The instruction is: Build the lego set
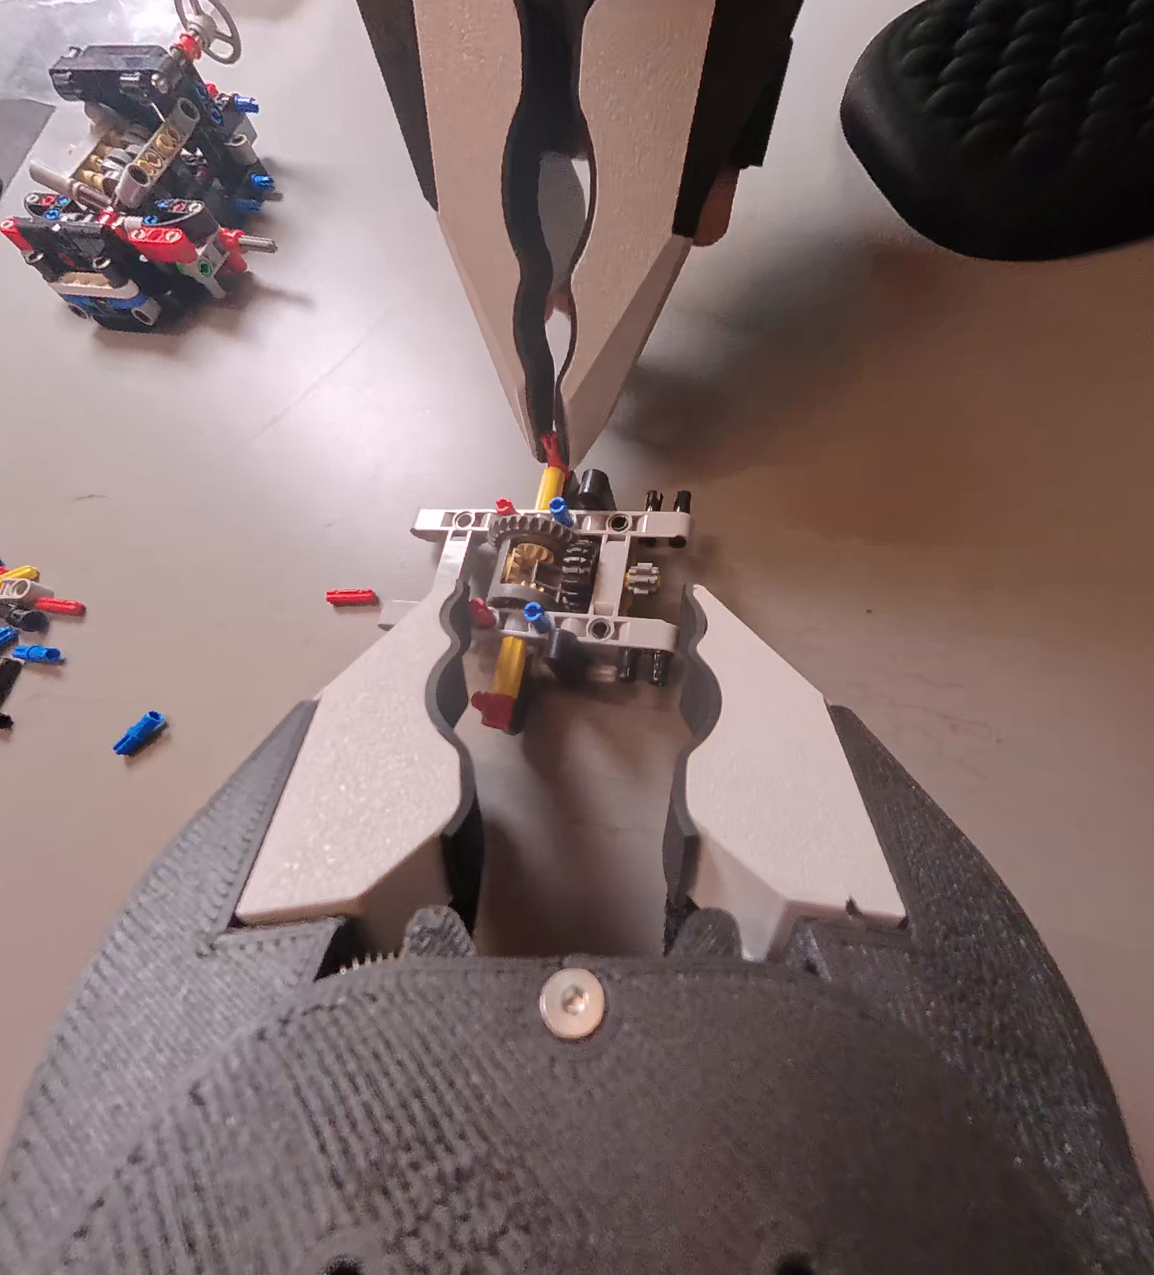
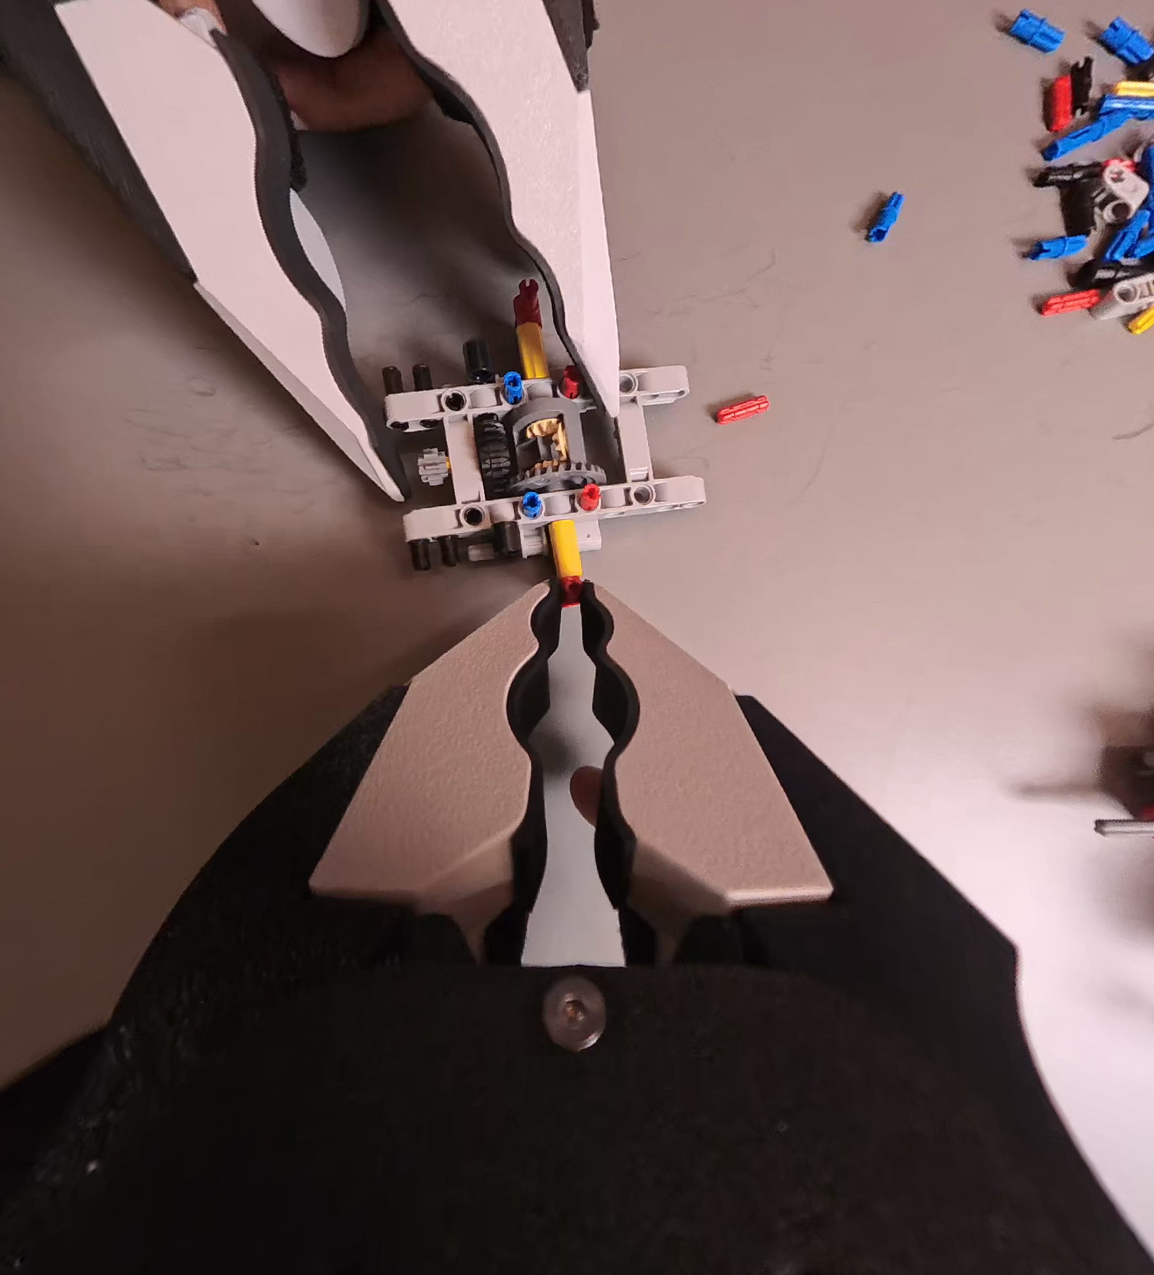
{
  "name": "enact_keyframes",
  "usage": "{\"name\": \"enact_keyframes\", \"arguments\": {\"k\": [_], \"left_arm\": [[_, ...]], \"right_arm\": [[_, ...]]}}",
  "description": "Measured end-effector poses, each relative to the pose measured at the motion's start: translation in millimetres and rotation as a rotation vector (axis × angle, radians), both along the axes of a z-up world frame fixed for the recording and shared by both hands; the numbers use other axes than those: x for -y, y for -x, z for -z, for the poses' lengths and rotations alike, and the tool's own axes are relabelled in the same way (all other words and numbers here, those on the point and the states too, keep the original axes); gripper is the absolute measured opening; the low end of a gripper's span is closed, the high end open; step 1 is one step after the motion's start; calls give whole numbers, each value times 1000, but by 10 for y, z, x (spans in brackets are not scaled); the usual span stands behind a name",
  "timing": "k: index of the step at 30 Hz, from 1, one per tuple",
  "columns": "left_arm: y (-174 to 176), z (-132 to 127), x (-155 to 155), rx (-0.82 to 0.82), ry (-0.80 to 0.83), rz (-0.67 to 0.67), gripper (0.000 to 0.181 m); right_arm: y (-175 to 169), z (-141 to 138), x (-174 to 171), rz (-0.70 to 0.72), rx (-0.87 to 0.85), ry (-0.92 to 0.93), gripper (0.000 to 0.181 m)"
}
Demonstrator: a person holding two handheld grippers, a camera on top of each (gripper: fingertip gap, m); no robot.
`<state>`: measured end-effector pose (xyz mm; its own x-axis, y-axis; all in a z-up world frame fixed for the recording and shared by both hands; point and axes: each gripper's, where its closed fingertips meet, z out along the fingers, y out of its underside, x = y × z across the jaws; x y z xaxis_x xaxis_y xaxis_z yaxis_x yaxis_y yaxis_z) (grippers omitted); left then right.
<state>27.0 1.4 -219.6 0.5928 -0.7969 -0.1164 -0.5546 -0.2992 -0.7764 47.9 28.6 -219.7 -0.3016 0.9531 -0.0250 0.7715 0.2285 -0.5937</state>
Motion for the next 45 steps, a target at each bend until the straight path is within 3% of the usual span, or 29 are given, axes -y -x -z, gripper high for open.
{"name": "enact_keyframes", "arguments": {"k": [7, 11, 15, 20, 24, 30, 45], "left_arm": [[-1, 9, 13, -30, -40, -21, 59], [-11, 7, 28, -3, -36, -23, 59], [3, 25, 23, -21, -47, -26, 59], [4, 26, 24, -23, -50, -22, 59], [5, 24, 22, -24, -54, -22, 59], [-15, 9, 37, -22, -67, -4, 59], [-13, 10, 39, -24, -74, -1, 59]], "right_arm": [[6, -5, 1, 113, -42, -12, 4], [-1, -23, 22, 65, -94, 28, 5], [-28, -56, 65, -86, -109, -31, 24], [3, -30, 24, -147, -112, -31, 24], [32, 18, 29, -193, -103, -31, 7], [18, 51, 53, -286, -86, -37, 6], [25, 54, 62, -274, -50, -15, 6]]}}
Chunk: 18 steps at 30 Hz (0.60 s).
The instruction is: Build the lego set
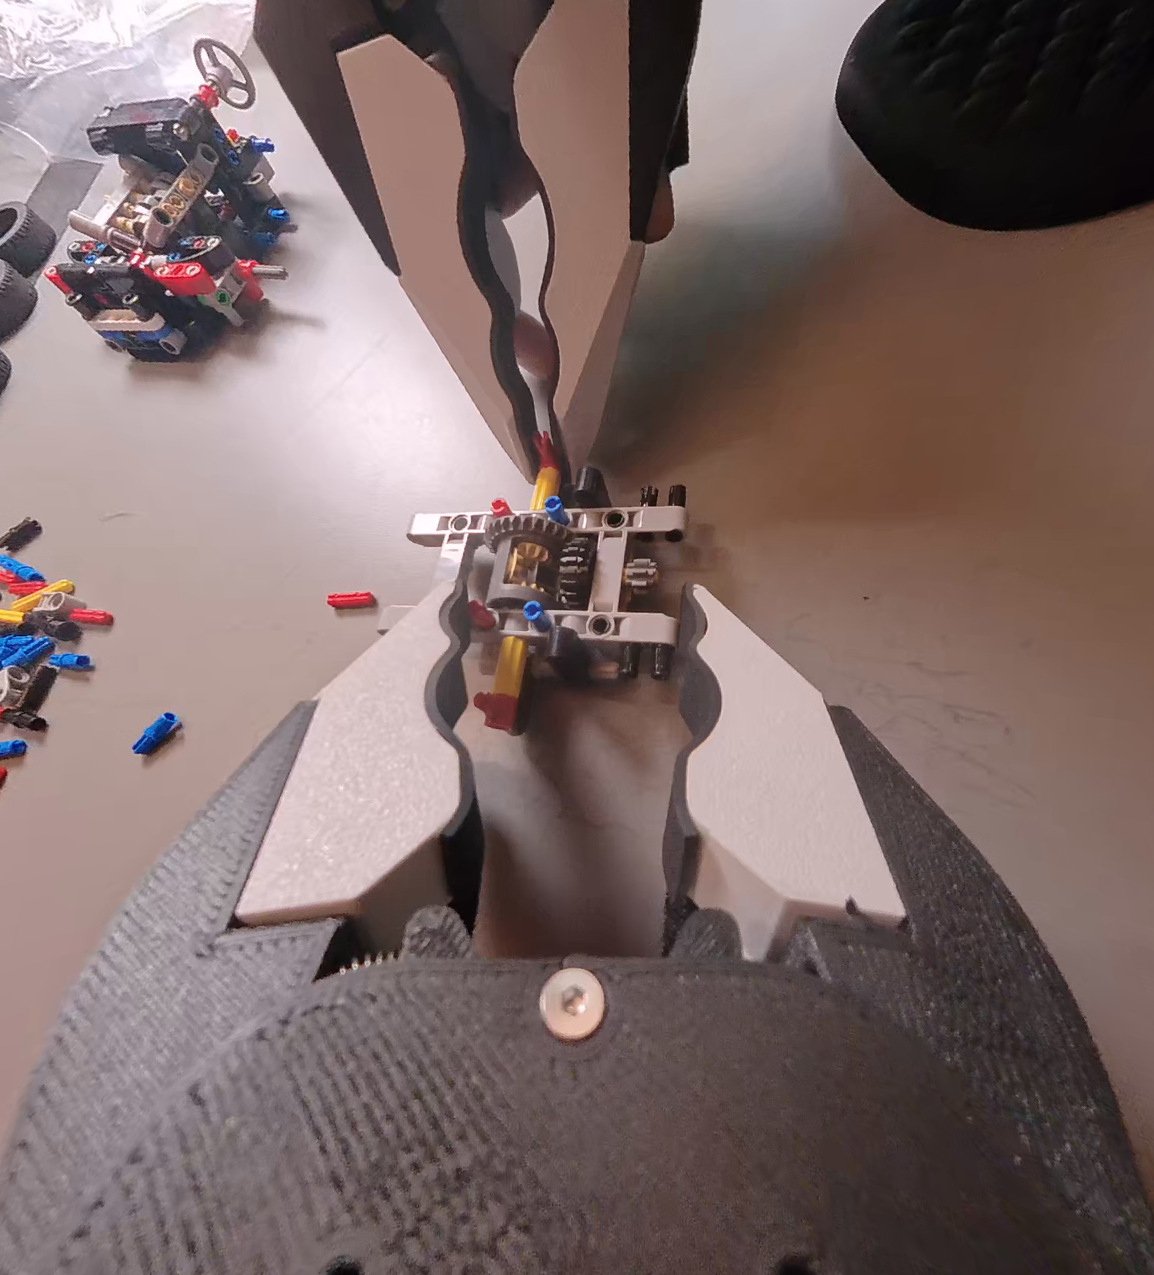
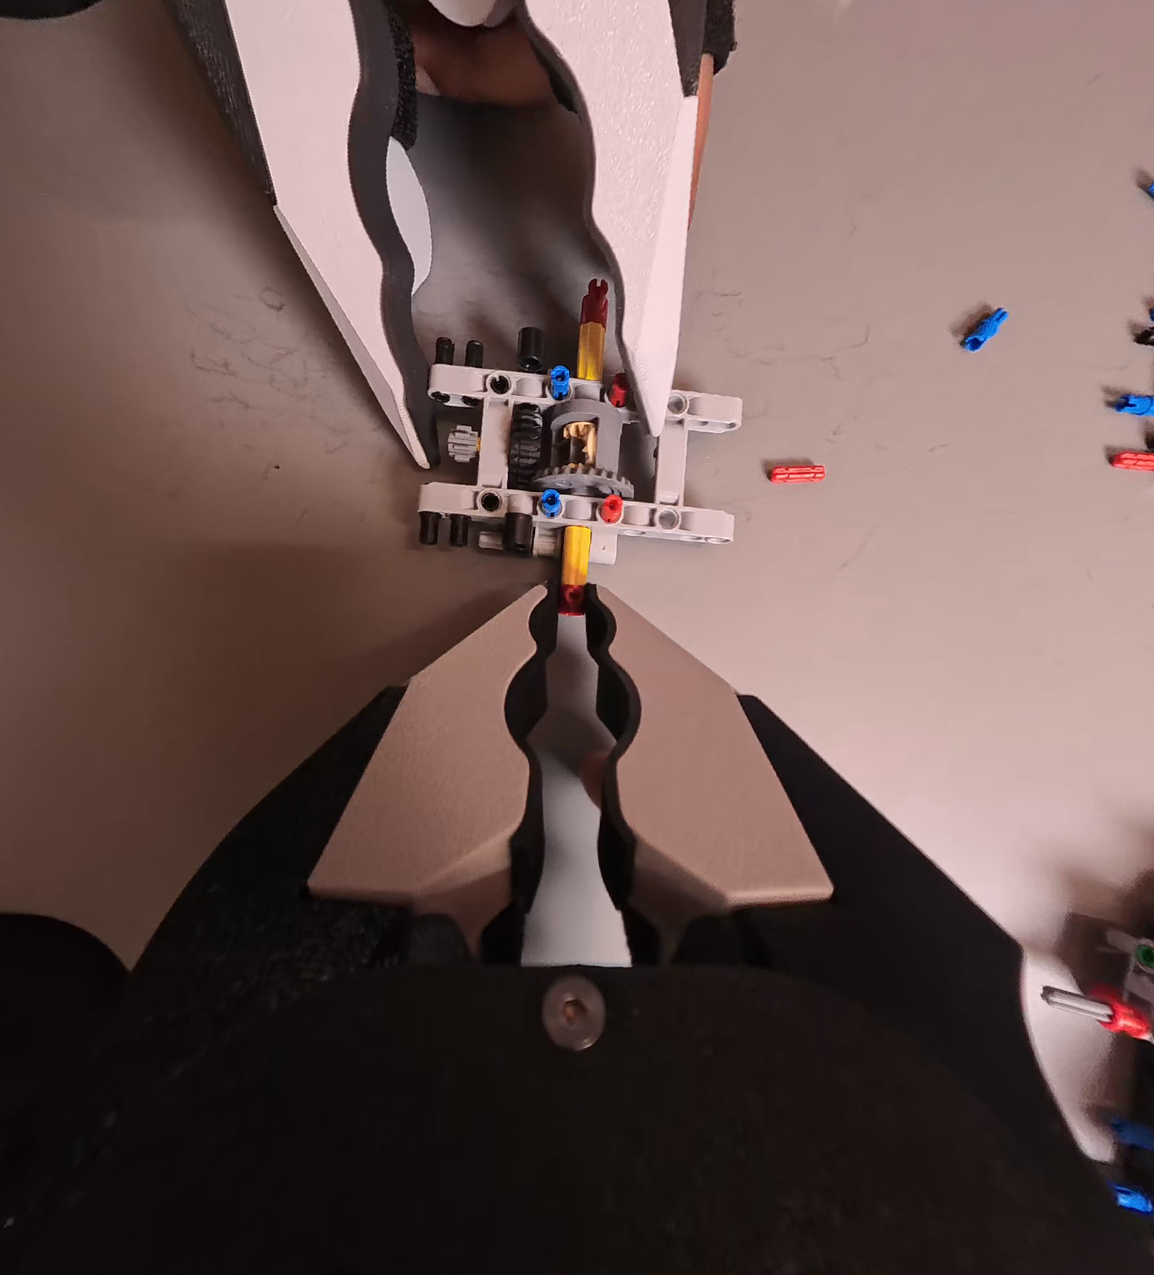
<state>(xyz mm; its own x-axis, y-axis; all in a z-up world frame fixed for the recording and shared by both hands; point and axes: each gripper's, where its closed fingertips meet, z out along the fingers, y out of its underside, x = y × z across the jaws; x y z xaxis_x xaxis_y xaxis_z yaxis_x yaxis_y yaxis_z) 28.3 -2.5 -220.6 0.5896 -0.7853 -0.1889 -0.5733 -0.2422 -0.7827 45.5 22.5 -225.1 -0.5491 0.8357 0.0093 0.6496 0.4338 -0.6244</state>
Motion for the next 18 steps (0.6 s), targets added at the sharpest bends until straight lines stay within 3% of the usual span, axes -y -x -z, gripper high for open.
{"name": "enact_keyframes", "arguments": {"k": [6, 13, 18], "left_arm": [[67, -106, 55, 111, 62, 5, 75], [383, -76, 67, 177, 170, -64, 50], [426, 56, 78, 118, 202, -77, 33]], "right_arm": [[-85, -92, 36, 47, -84, 17, 31], [-135, -94, -141, 207, -193, 57, 24], [-29, -92, -111, 155, -217, 33, 21]]}}
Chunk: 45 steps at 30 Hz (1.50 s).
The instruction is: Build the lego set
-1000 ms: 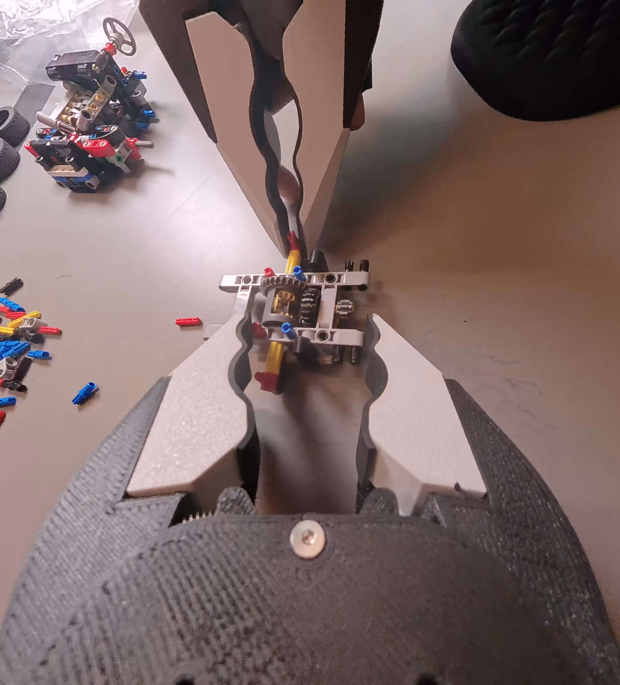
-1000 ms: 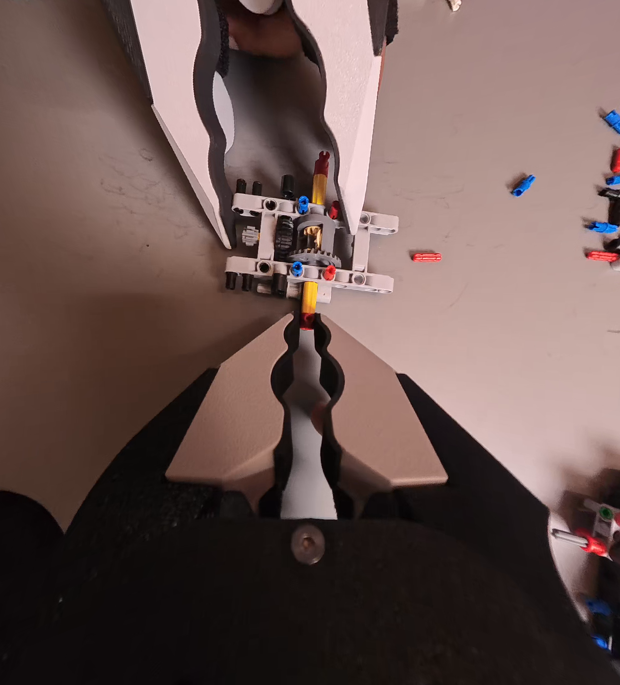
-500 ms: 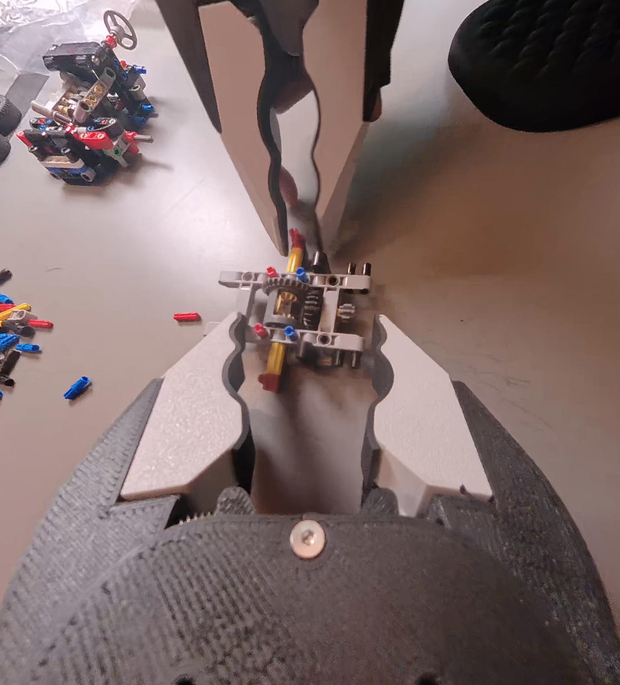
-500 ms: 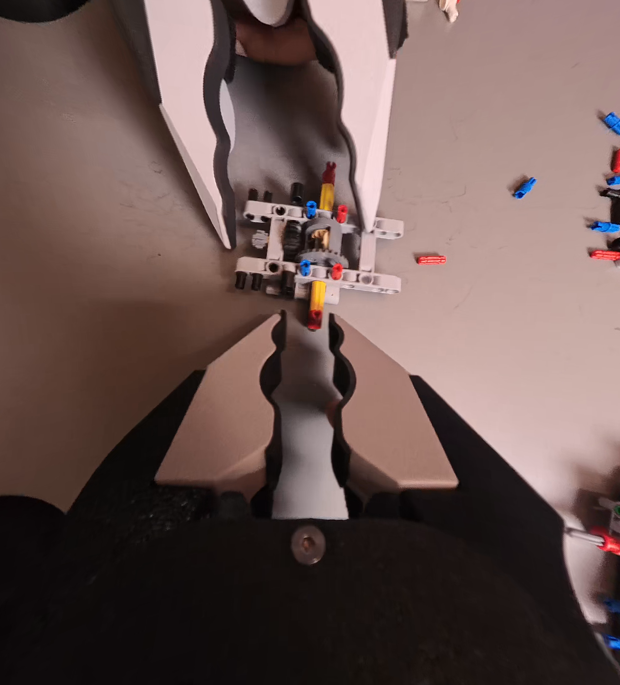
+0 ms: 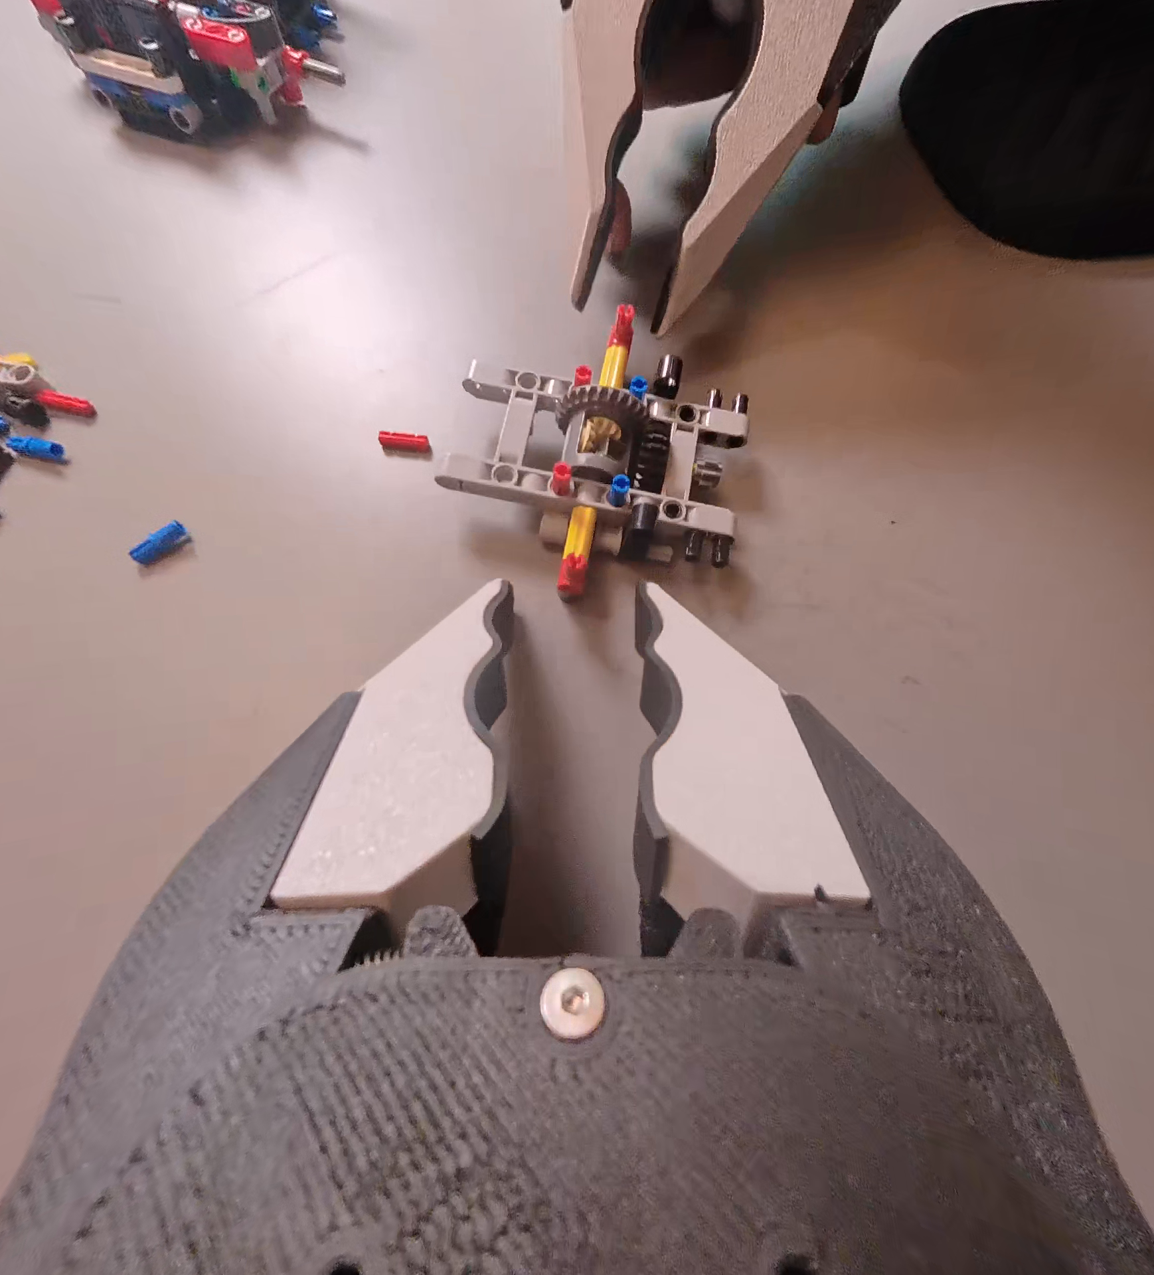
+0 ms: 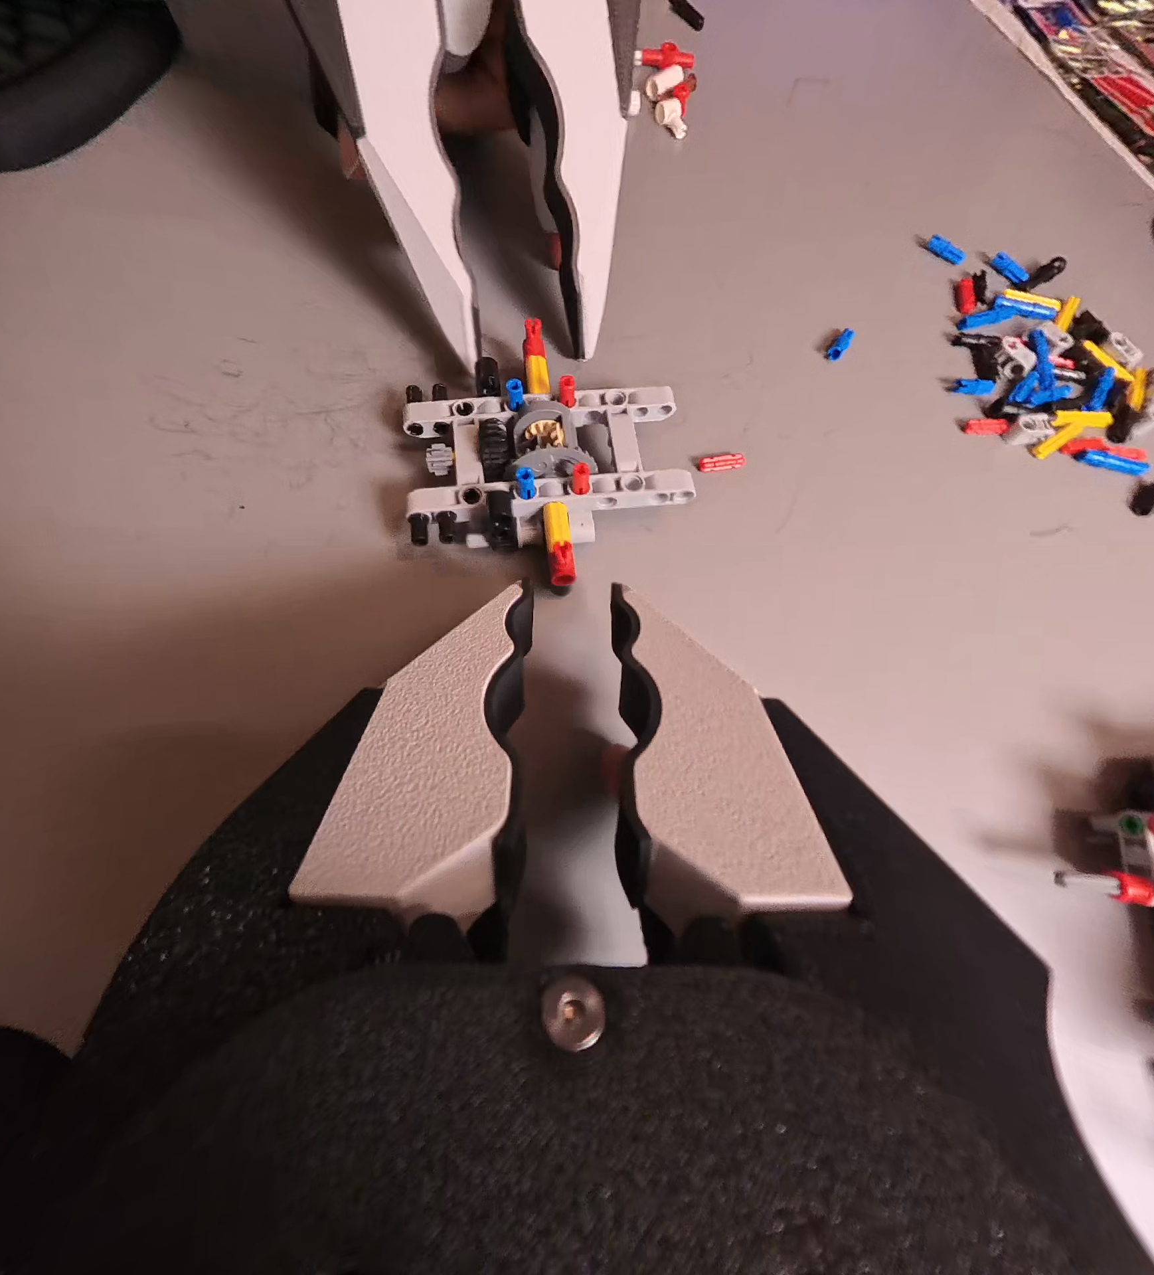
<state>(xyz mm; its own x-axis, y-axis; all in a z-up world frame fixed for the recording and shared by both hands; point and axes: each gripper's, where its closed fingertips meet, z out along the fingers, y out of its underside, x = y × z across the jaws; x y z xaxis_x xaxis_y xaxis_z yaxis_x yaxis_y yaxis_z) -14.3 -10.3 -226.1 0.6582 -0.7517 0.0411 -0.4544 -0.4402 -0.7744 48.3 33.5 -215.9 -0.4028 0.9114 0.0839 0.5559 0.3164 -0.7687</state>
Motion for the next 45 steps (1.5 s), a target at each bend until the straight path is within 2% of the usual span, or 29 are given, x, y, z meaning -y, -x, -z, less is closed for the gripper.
{"name": "enact_keyframes", "arguments": {"k": [8, 21, 30, 38, 45], "left_arm": [[-59, -17, -38, -40, -64, 19, 6], [-32, -124, -123, -102, -237, 33, 6], [-44, -40, -79, -110, -168, 41, 6], [-20, -57, -39, -98, -135, 35, 18], [-138, -1, 32, -132, -109, 78, 11]], "right_arm": [[86, 52, 65, -92, 10, -123, 7], [110, -48, -5, -76, -130, -132, 6], [99, -13, 23, -64, -92, -98, 7], [-53, -172, -13, 19, -84, -60, 23], [-195, -189, 130, 115, -60, -39, 24]]}}
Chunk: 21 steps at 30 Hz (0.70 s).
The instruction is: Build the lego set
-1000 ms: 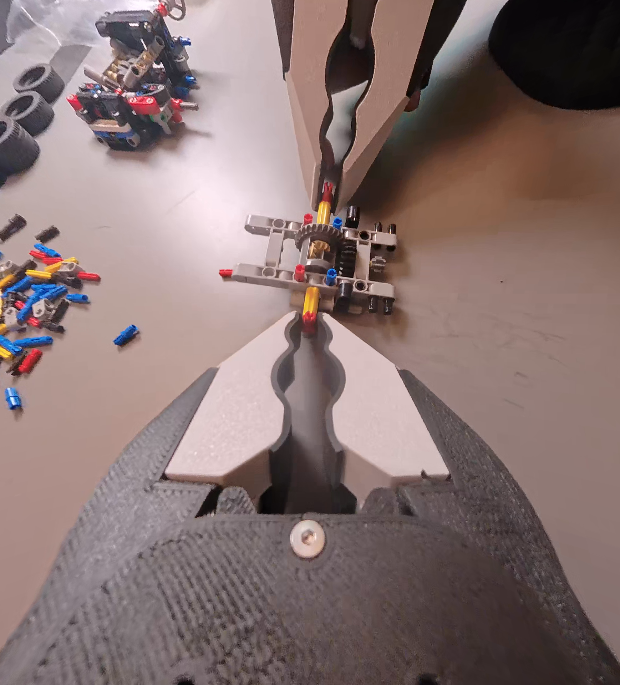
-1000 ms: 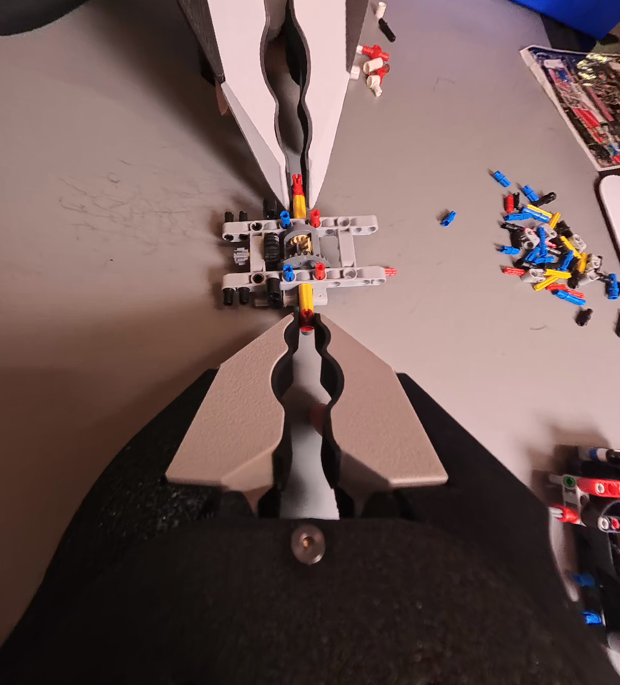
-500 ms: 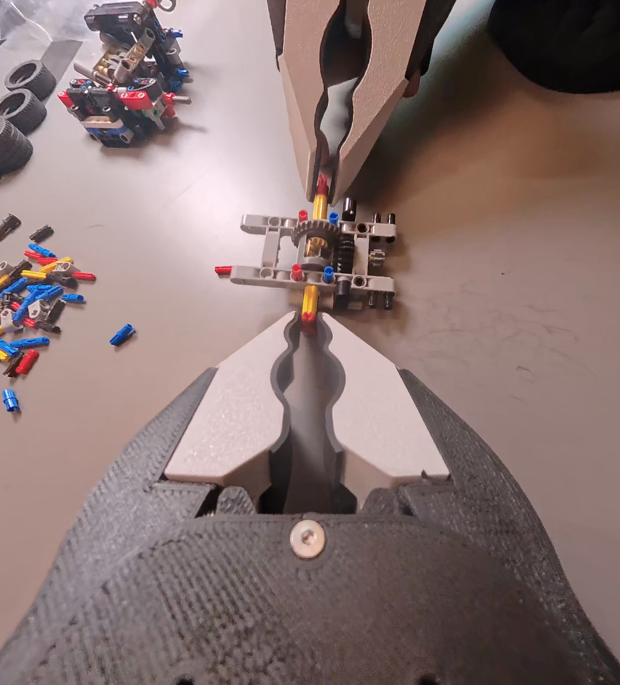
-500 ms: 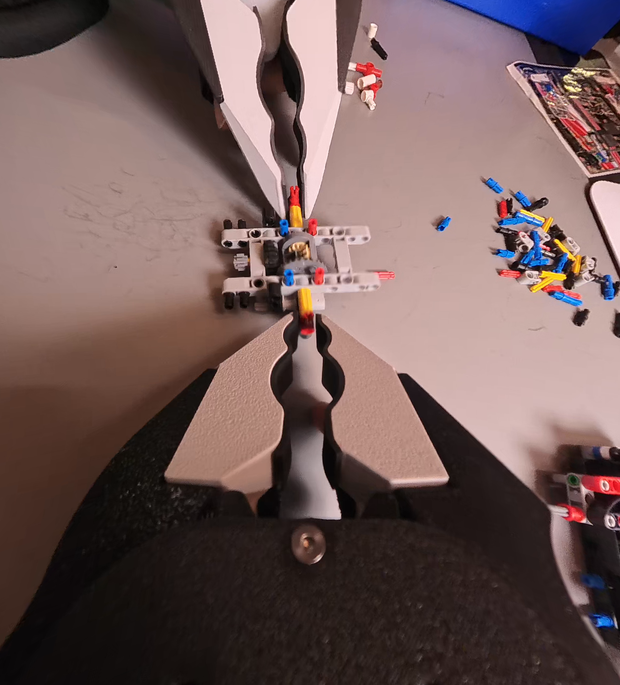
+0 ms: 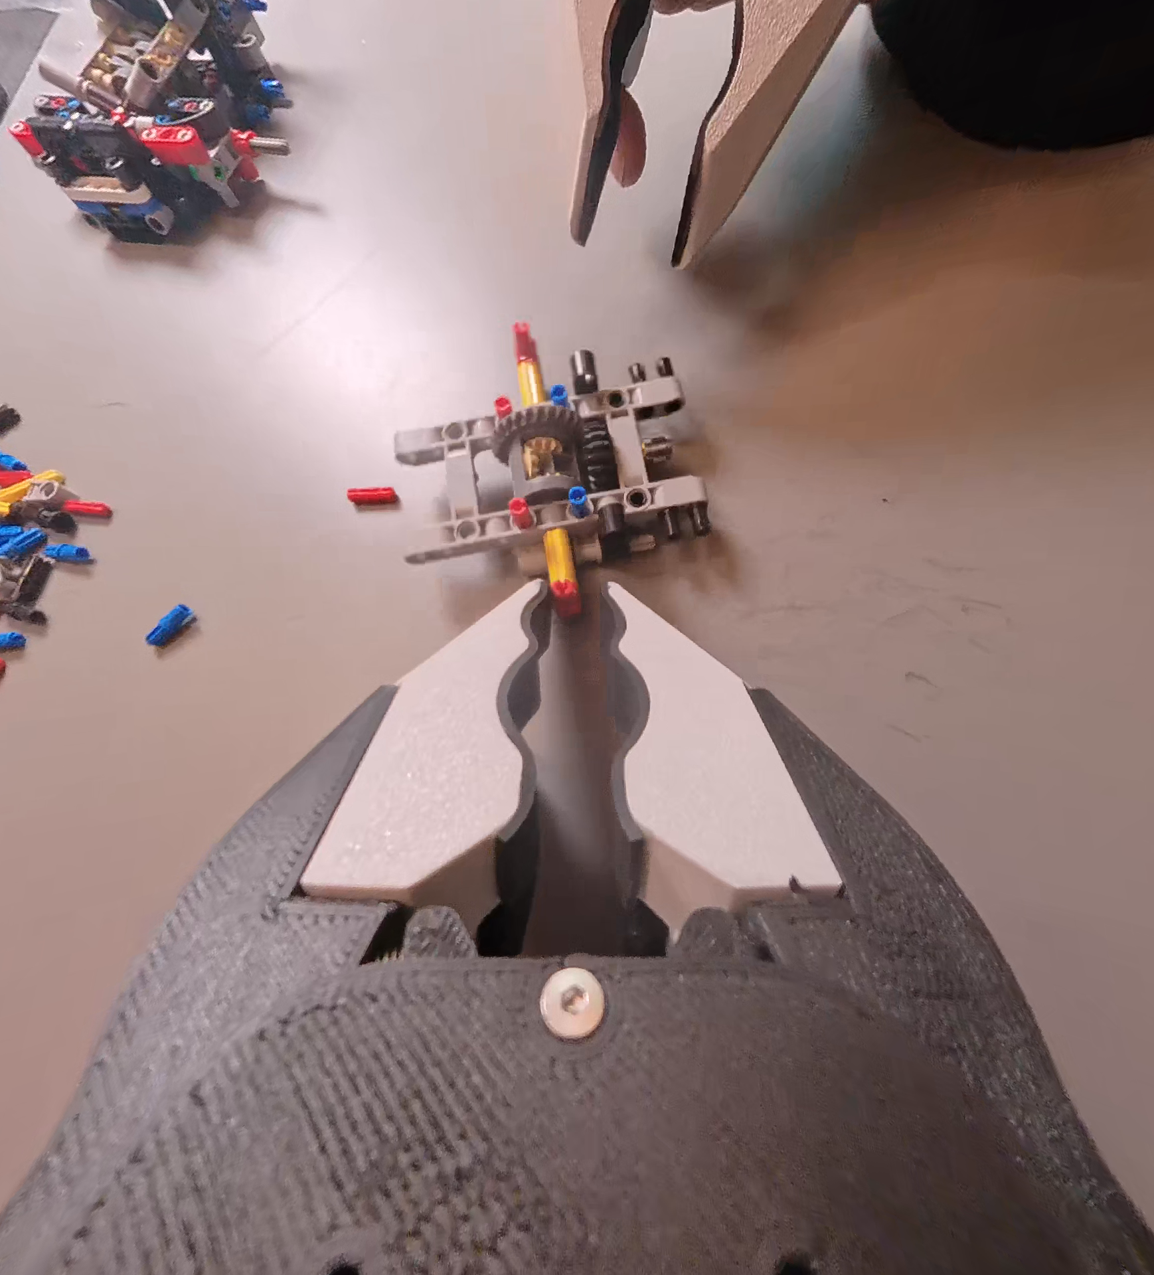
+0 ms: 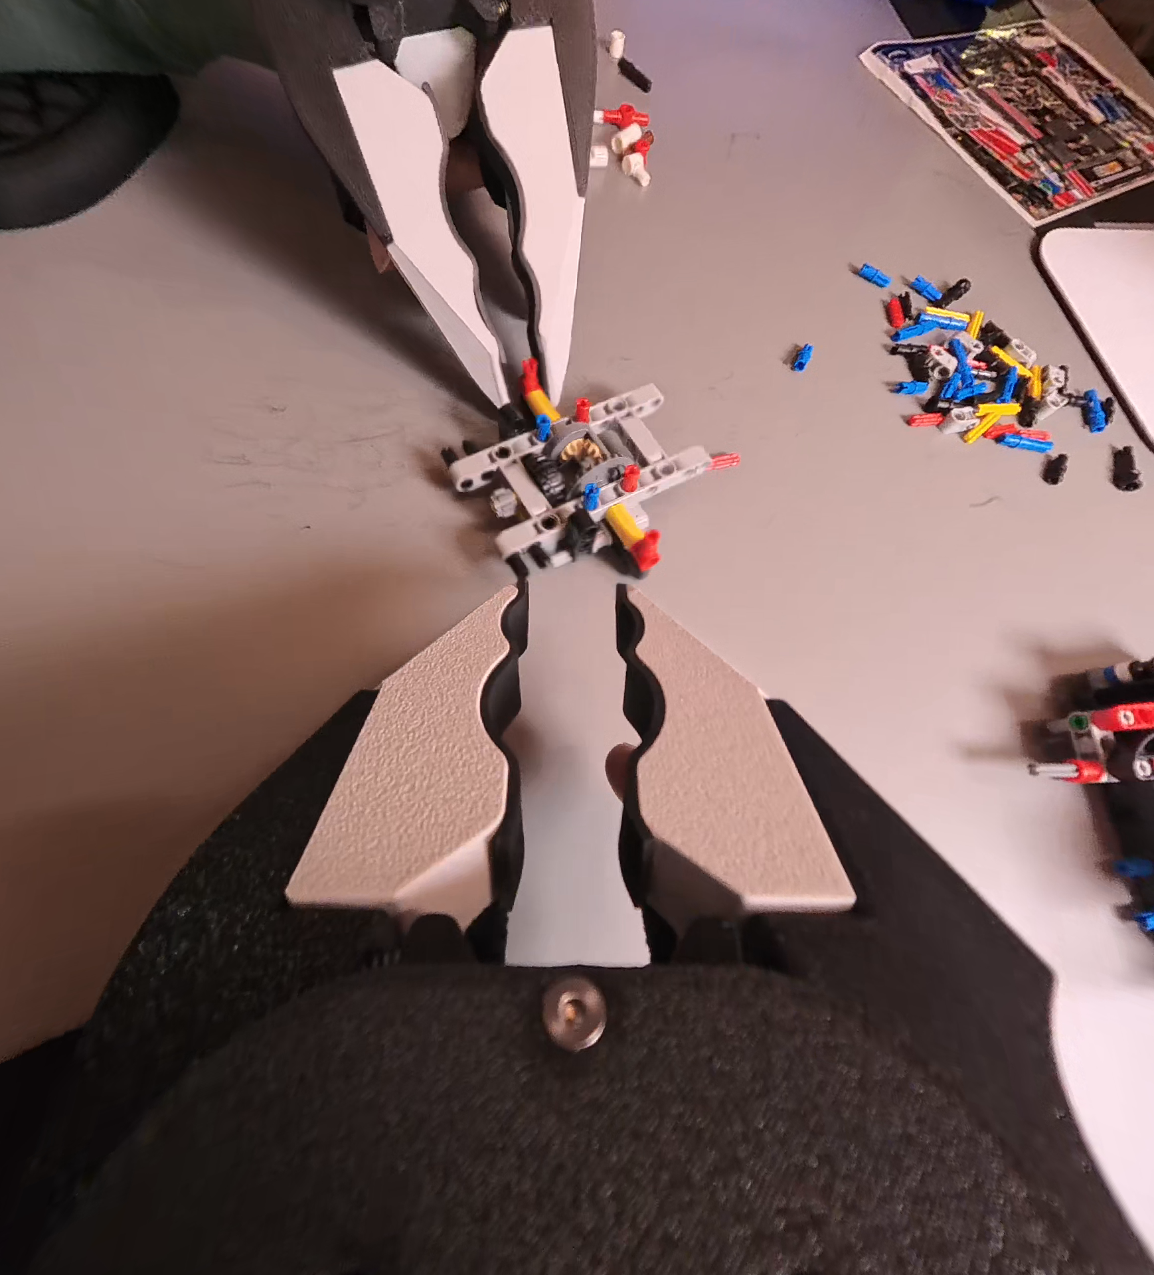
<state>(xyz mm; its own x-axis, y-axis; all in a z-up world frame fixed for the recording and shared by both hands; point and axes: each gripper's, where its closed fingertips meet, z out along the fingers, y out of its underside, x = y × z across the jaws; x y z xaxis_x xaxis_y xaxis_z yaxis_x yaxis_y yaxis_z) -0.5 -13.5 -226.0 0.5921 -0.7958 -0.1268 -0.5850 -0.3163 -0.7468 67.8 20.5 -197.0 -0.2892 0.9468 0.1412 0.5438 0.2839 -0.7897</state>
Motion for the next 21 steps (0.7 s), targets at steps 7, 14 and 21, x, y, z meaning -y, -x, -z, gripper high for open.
{"name": "enact_keyframes", "arguments": {"k": [7, 14, 21], "left_arm": [[-185, -10, 39, -7, 19, 7, 5], [-314, 2, 210, -16, 52, 45, 8], [-267, -57, 220, 12, 16, -30, 6]], "right_arm": [[33, 30, 216, -12, -44, -166, 32], [23, 159, 241, -11, 6, -306, 34], [93, 122, 15, 114, -39, -263, 24]]}}
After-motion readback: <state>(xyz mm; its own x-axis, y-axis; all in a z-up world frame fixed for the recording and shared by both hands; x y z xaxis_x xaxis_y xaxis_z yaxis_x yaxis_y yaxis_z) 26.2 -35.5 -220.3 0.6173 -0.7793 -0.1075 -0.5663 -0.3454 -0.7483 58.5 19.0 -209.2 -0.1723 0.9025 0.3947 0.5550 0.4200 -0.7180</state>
